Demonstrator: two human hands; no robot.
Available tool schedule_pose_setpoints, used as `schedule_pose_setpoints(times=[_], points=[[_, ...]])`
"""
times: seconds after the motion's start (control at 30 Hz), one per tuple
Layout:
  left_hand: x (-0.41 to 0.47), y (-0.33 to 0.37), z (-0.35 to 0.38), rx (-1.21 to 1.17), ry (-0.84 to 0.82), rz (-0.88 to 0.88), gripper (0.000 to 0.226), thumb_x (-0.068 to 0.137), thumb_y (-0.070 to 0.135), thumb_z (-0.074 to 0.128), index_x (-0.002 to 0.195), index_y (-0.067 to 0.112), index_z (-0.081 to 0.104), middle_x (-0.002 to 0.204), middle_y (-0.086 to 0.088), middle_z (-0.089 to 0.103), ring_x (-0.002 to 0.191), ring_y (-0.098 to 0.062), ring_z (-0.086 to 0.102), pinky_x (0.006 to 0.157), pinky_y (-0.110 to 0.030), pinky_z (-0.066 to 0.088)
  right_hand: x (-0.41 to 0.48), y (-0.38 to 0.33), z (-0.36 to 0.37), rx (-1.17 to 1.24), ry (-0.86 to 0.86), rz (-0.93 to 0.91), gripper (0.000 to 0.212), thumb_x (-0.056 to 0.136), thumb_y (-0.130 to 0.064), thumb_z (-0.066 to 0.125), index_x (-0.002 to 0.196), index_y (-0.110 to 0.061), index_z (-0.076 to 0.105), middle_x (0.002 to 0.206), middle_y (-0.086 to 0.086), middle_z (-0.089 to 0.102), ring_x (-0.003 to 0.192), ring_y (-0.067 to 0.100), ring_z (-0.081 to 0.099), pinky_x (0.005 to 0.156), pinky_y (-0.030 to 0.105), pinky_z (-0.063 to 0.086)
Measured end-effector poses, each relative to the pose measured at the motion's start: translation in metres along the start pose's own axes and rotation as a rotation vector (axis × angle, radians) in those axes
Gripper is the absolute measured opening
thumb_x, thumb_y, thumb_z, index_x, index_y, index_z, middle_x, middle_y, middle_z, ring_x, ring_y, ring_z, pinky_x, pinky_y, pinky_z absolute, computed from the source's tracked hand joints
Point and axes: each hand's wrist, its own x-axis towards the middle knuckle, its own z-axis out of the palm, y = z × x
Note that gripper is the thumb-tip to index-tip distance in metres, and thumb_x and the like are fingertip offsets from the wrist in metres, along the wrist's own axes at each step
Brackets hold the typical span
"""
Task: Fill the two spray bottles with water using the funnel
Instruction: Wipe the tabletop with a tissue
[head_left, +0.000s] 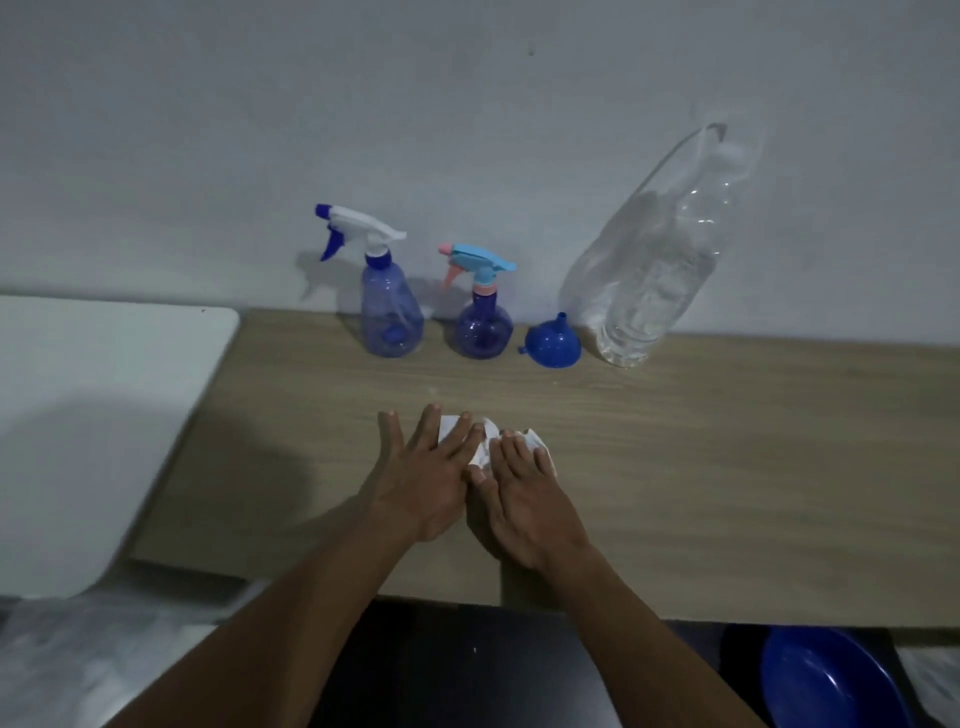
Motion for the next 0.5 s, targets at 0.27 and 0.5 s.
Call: schedule_pose_setpoints(times=[0.27,0.5], points=[[-0.063,-0.116,0.034,0.043,-0.047,-0.110,0.070,0.103,0.044,0.028,0.160,0.023,-0.006,0.169,0.003,-0.006,0.155,-0.034,-0.005,0.113,-0.073,0.003,0.041,-0.120,0.040,-0.052,-0.052,-0.100,0.084,0.097,-0.058,-0.004,0.159,-0.004,0.009,0.168,0.013,0.009,0.156,0.024,-0.001,0.124,0.042,-0.009],[-0.102,-0.142,0.051,-0.062,-0.067,-0.144,0.066,0.101,0.045,0.016,0.151,0.009,0.041,0.154,-0.015,0.045,0.143,-0.035,0.042,0.111,-0.062,0.034,0.042,-0.141,0.055,-0.090,-0.072,-0.187,0.088,0.096,-0.062,-0.002,0.158,-0.001,0.014,0.167,0.016,0.012,0.156,0.025,0.004,0.122,0.034,-0.010]])
